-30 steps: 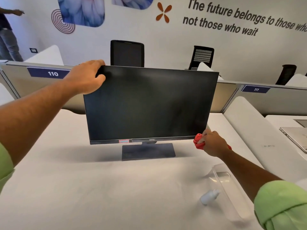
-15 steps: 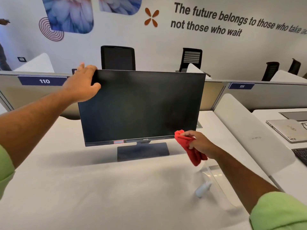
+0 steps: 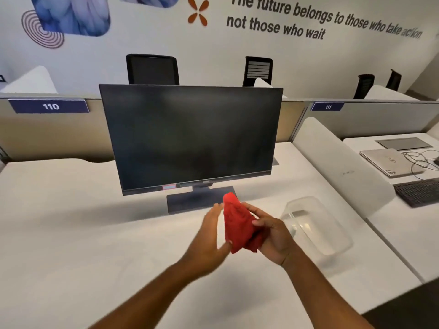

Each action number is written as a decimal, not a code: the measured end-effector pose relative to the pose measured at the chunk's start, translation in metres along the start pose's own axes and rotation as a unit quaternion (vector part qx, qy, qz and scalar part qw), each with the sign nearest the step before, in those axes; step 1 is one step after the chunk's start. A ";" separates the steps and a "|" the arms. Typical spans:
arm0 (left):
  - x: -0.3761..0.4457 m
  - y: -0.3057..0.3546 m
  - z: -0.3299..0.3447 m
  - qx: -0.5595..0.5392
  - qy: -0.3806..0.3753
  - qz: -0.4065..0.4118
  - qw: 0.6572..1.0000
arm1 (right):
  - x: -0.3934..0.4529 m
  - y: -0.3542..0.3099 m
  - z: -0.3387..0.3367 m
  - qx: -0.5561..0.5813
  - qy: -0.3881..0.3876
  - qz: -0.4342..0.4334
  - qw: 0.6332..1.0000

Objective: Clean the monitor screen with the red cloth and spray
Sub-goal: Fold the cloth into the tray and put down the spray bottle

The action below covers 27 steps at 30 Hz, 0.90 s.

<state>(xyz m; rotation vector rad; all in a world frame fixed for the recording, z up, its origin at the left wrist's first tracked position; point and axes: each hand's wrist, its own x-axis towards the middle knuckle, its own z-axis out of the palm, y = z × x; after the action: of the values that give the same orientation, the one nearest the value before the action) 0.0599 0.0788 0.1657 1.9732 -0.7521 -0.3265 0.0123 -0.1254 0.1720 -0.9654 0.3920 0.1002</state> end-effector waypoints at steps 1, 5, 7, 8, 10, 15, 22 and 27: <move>-0.007 -0.002 0.007 -0.010 -0.017 0.007 1.000 | -0.006 0.007 -0.002 0.011 -0.004 0.006 1.000; -0.022 -0.016 0.016 0.012 -0.091 0.012 0.996 | -0.031 0.034 -0.009 0.037 -0.041 -0.005 0.998; -0.025 -0.021 0.018 0.032 -0.102 0.019 0.994 | -0.037 0.044 -0.012 0.013 -0.030 -0.013 0.999; -0.027 -0.022 0.020 0.041 -0.100 0.019 0.994 | -0.039 0.047 -0.014 -0.001 -0.017 -0.014 1.000; -0.030 -0.022 0.023 0.048 -0.082 0.012 0.995 | -0.041 0.051 -0.016 -0.022 0.010 -0.013 1.000; -0.027 -0.008 0.026 0.005 -0.023 -0.017 1.000 | -0.041 0.040 -0.025 -0.133 0.062 -0.013 0.989; -0.012 0.024 0.037 0.053 0.063 -0.062 0.995 | -0.050 0.002 -0.059 -0.380 0.107 -0.084 0.915; -0.011 0.040 0.049 0.068 0.110 -0.072 0.989 | -0.053 -0.031 -0.087 -0.451 0.063 -0.143 0.879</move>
<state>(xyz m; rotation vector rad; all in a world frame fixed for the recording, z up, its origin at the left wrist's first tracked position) 0.0114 0.0372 0.1750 2.1562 -0.5025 -0.1417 -0.0535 -0.2094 0.1718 -1.9560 0.3105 -0.0622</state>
